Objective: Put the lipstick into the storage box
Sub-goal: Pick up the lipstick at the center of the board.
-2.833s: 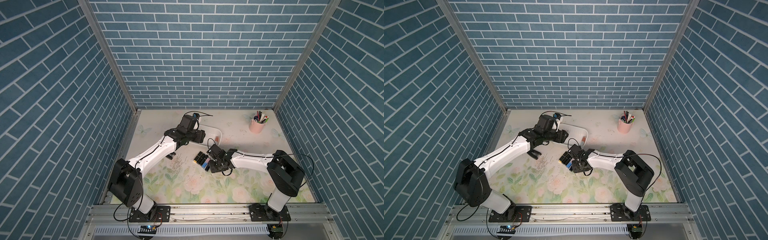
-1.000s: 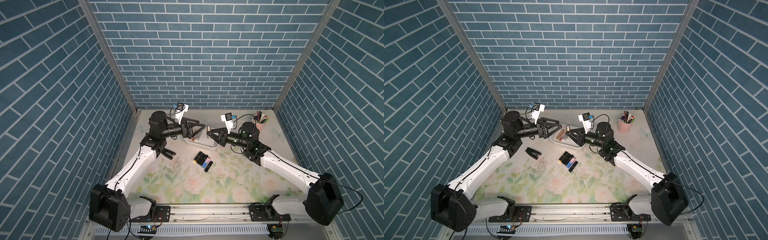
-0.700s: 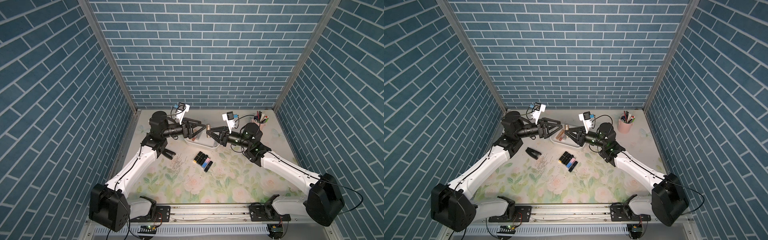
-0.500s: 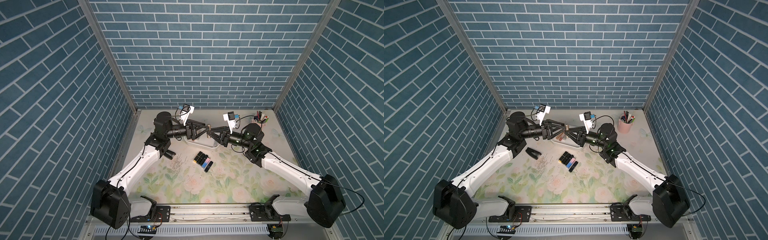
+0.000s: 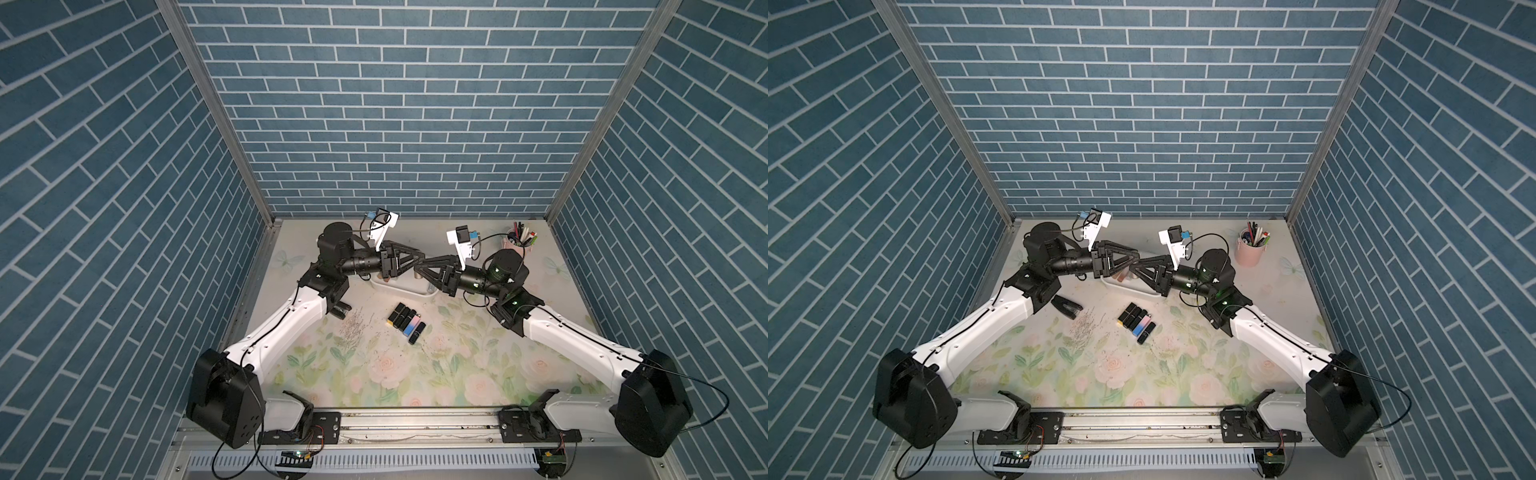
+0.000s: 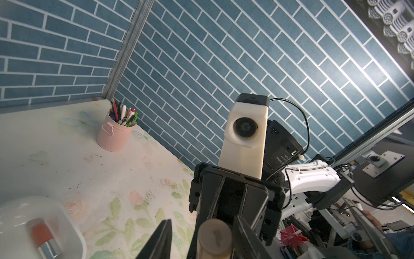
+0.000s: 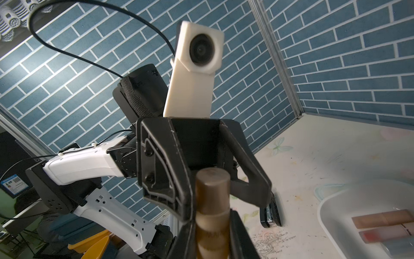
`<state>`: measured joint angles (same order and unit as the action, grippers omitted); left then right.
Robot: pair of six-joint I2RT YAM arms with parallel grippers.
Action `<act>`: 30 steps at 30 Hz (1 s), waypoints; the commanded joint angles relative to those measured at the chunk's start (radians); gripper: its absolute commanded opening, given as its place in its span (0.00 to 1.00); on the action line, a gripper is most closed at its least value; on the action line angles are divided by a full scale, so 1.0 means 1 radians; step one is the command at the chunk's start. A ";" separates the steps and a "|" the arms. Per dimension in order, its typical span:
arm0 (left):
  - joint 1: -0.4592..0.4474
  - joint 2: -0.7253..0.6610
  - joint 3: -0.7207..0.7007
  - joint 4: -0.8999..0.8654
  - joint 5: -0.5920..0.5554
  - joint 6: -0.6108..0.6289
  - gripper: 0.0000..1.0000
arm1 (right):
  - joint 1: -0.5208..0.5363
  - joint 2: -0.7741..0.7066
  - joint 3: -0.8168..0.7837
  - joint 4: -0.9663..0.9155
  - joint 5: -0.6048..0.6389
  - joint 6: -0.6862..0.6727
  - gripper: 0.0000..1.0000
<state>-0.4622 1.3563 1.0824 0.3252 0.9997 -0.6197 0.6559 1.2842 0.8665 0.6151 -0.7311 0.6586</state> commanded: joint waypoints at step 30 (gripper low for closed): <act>0.000 0.092 0.169 -0.363 -0.101 0.213 0.00 | -0.037 -0.112 0.010 -0.178 0.092 -0.098 0.67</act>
<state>-0.4667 1.4151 1.1954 0.1112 0.9718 -0.4957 0.6373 1.2335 0.8749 0.5087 -0.6933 0.6189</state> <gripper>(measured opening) 0.240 0.662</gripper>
